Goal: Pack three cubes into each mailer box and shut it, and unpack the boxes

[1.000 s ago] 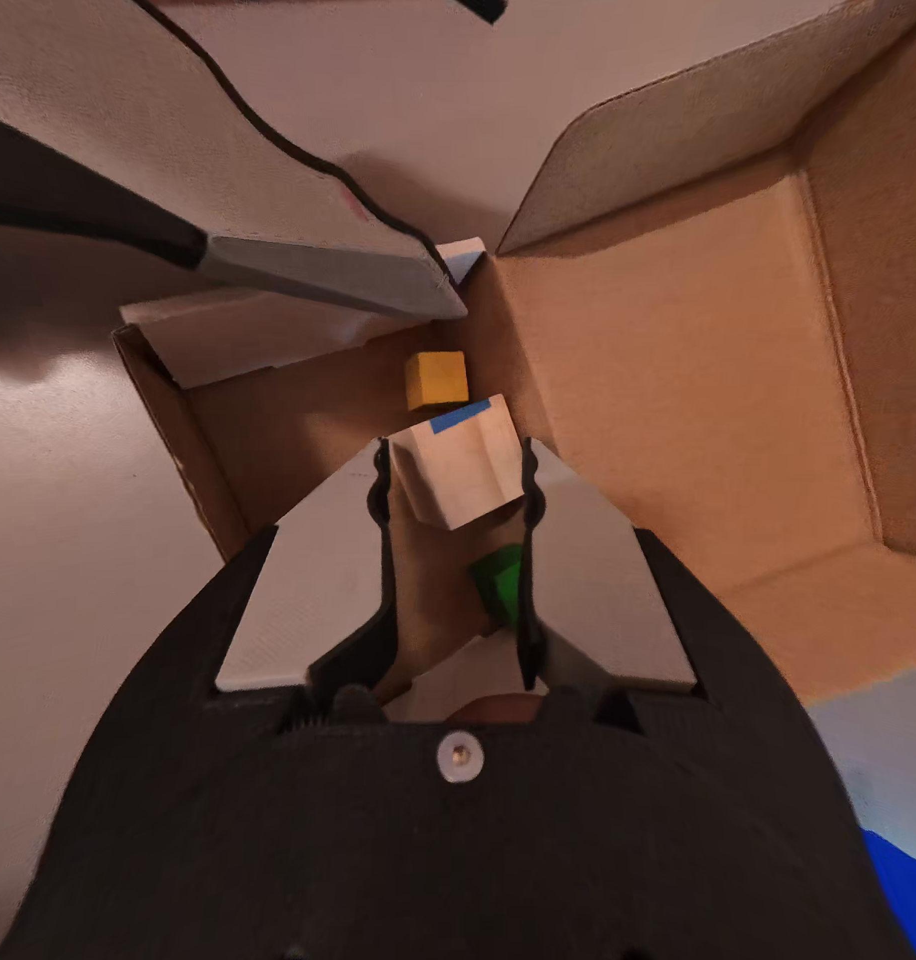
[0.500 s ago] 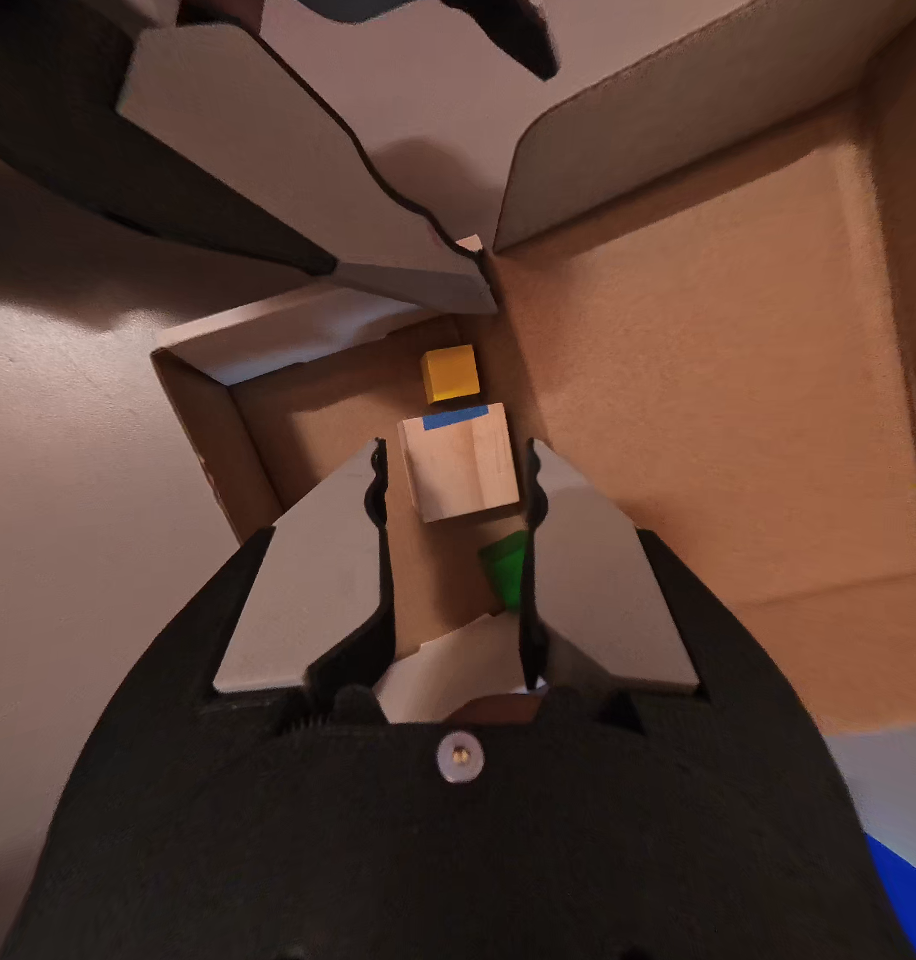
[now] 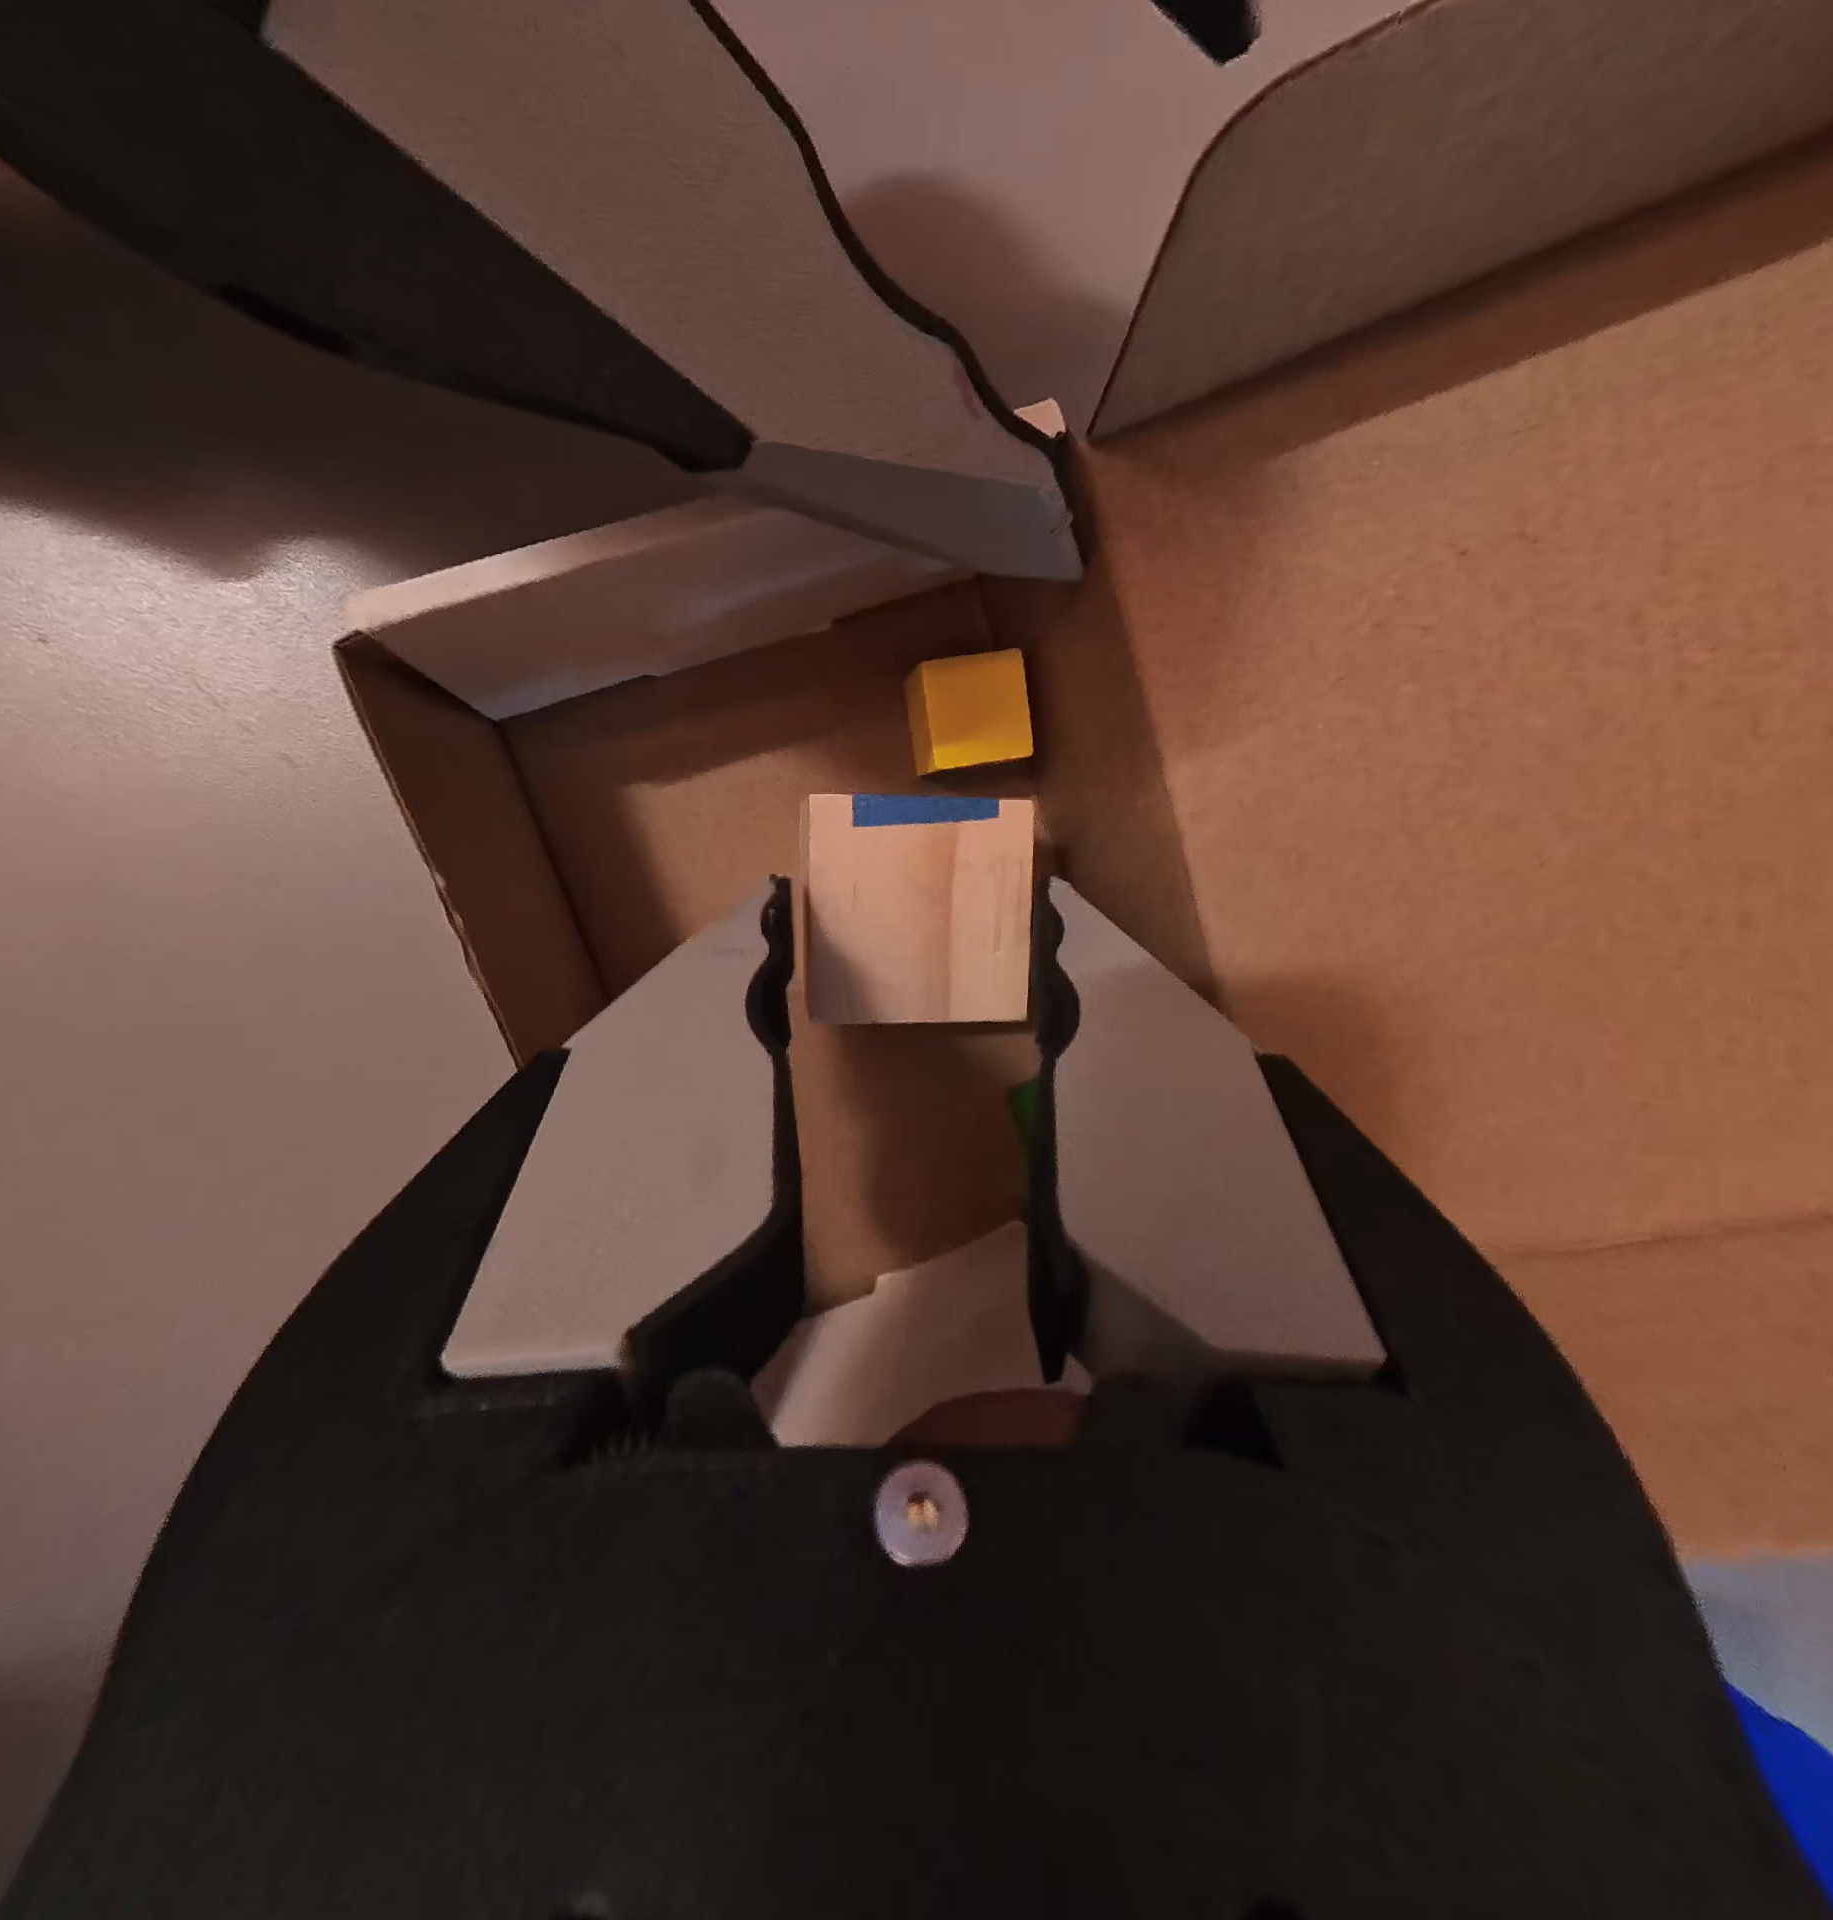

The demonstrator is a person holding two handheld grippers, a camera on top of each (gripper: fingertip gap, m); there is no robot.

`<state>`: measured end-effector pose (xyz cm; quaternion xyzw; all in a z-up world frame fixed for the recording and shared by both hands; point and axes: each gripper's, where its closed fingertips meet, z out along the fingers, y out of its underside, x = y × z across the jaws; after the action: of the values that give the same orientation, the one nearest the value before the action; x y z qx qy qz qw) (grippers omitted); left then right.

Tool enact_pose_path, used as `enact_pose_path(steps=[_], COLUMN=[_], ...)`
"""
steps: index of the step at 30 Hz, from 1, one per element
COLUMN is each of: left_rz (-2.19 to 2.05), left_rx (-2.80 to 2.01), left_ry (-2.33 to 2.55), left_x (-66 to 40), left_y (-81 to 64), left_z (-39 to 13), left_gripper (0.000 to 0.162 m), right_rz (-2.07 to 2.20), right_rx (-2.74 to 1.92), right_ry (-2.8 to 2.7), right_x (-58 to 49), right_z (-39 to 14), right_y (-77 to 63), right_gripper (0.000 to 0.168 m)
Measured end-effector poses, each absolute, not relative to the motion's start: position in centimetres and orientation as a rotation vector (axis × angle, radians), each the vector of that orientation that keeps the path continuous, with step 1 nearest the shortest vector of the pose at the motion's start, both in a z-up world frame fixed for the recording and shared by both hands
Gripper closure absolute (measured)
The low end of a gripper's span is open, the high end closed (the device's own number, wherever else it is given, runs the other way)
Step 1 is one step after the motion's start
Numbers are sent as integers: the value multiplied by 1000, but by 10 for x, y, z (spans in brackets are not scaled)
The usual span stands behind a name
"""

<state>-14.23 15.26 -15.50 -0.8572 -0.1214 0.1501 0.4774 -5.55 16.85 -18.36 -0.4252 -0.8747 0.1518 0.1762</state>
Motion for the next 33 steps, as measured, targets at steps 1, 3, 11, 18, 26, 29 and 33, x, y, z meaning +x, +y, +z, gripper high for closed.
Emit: enact_pose_path(steps=[1, 3, 11, 18, 26, 29, 33], left_rz=[369, 370, 370, 367, 381, 408, 428], left_rx=[-2094, -2093, -2098, -2099, -2098, -2081, -2070], left_ry=[-295, -294, -291, -290, -285, -292, -298], left_x=[-142, -142, -141, -141, -141, -143, -144], left_y=[153, 153, 153, 153, 154, 154, 155], left_z=[-155, -155, -156, -156, -156, -153, -152], left_gripper=[97, 98, 97, 97, 97, 97, 98], right_rz=[418, 346, 401, 498, 662, 677, 709], right_rx=[-1215, -1213, -1184, -1229, -1261, -1263, -1247], right_ry=[-2487, -2508, -2491, -2411, -2219, -2155, -2096], right_x=[-55, -52, -54, -54, -54, -54, -56], right_z=[-188, -198, -197, -188, -171, -166, -160], right_y=[168, 172, 165, 167, 172, 177, 177], right_gripper=[121, 123, 125, 125, 125, 125, 125])
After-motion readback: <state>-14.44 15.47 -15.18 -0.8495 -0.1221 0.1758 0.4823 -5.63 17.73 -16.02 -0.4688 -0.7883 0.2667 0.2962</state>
